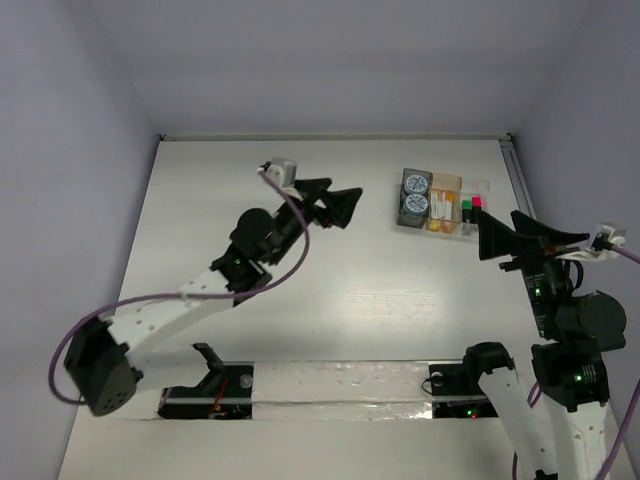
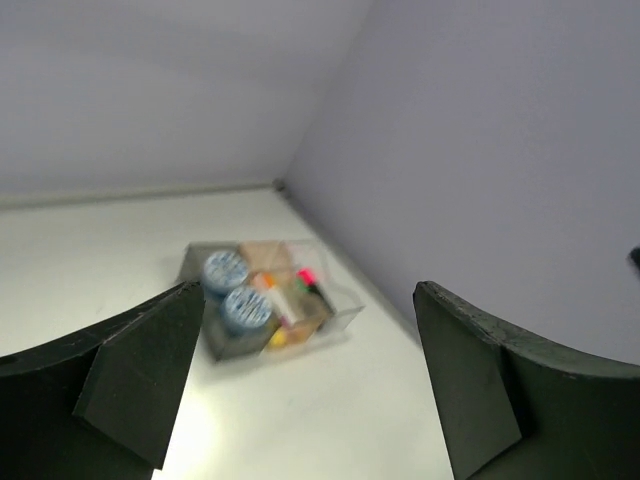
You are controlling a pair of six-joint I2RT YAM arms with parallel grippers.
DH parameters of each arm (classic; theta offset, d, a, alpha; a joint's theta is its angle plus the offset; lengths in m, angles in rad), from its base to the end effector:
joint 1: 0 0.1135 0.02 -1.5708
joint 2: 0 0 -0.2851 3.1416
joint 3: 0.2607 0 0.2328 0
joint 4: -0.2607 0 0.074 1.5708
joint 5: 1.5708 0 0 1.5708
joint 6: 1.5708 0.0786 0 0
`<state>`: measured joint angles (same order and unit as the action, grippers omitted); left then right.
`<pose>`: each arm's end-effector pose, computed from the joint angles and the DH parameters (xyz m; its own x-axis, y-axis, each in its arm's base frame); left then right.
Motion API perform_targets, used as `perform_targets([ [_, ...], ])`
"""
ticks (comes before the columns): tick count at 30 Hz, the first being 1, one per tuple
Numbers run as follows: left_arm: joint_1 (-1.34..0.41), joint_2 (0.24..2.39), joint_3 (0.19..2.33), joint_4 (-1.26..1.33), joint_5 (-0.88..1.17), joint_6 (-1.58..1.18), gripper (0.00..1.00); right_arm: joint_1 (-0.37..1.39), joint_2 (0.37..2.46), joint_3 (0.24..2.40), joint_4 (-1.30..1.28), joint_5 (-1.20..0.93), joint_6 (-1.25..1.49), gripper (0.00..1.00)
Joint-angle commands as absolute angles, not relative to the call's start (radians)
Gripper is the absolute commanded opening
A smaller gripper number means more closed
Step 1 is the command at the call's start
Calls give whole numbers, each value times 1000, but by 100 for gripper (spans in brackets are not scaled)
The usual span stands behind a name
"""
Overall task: Sort the stationery into containers
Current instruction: Reset both arms
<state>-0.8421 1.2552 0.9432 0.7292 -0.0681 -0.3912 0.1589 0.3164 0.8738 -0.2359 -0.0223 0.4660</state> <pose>0.2060 -0.2228 0.4343 -0.0186 -0.5505 -0.8346 0.7527 0.5418 -0.3741 0.0520 0.0101 0.4203 0.1983 0.4867 -0.8508 -0.3002 0.8564 0.4200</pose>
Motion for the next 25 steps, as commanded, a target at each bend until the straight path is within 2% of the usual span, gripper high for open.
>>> perform_targets([
  [1, -839, 1042, 778, 596, -231, -406, 84, 169, 284, 891, -230, 51, 446, 100],
  [5, -839, 675, 646, 401, -310, -480, 99, 169, 291, 858, -254, 52, 472, 100],
  [9, -839, 409, 609, 111, -373, -525, 99, 169, 282, 833, -305, 107, 477, 100],
  [14, -839, 180, 643, -69, -422, -546, 99, 169, 224, 764, -282, 98, 451, 100],
  [18, -839, 140, 679, -139, -429, -525, 99, 169, 196, 713, -244, 64, 436, 100],
  [25, -839, 189, 669, -160, -462, -486, 99, 169, 247, 704, -235, 32, 463, 100],
])
